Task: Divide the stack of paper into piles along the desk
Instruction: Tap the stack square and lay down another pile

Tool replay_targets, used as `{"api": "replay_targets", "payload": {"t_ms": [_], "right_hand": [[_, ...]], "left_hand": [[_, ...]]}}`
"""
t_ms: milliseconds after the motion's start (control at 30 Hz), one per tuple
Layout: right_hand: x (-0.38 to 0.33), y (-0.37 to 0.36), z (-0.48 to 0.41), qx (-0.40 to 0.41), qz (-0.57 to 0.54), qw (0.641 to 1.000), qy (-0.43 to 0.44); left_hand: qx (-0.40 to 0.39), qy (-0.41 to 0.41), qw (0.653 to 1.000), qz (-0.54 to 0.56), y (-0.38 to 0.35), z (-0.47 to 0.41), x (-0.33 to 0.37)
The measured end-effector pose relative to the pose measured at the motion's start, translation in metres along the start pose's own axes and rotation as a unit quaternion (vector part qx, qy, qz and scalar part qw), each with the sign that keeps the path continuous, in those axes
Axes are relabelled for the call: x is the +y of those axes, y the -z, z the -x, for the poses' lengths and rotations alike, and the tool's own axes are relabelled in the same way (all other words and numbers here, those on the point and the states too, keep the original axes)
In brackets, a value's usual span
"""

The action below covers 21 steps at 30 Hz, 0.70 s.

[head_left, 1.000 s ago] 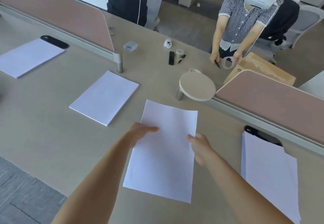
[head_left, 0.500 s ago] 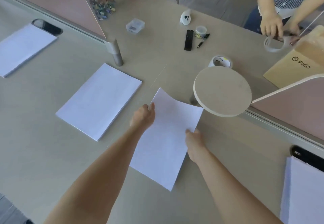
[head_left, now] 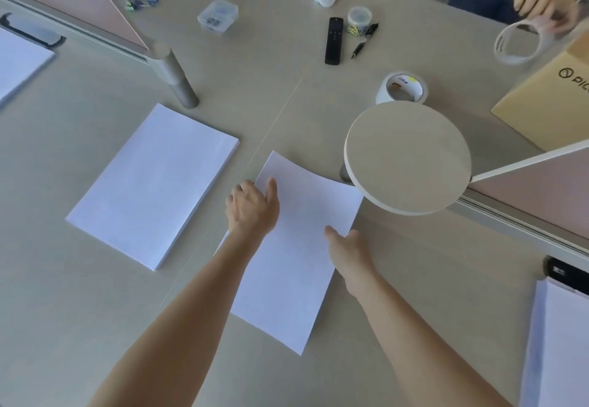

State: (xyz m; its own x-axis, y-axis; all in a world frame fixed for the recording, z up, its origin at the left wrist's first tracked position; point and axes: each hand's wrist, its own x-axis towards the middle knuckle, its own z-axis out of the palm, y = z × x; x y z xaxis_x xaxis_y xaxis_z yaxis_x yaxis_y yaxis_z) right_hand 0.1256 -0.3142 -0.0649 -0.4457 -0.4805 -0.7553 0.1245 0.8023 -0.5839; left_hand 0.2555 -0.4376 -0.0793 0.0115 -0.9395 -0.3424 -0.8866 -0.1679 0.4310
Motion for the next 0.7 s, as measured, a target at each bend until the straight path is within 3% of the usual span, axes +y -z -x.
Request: {"api": "replay_targets", "payload": {"t_ms": [100,300,700], "right_hand": [[-0.008,0.006,-0.003,0.024,0.109,0.994,-0.001],[-0.009,0.033,0.012,0.046,0.190,0.980,0.027],[0.063,0.118,0.076,0.086,0.114,0.989,0.049]], "left_hand": [[0.001,0.017,1.000,-0.007,0.004,0.003,0.000],[-0.020,0.006,0.999,-0.031,0.018,0.015,-0.007],[-0.088,-0.087,0.992,-0.012,0.037,0.127,0.031]]}}
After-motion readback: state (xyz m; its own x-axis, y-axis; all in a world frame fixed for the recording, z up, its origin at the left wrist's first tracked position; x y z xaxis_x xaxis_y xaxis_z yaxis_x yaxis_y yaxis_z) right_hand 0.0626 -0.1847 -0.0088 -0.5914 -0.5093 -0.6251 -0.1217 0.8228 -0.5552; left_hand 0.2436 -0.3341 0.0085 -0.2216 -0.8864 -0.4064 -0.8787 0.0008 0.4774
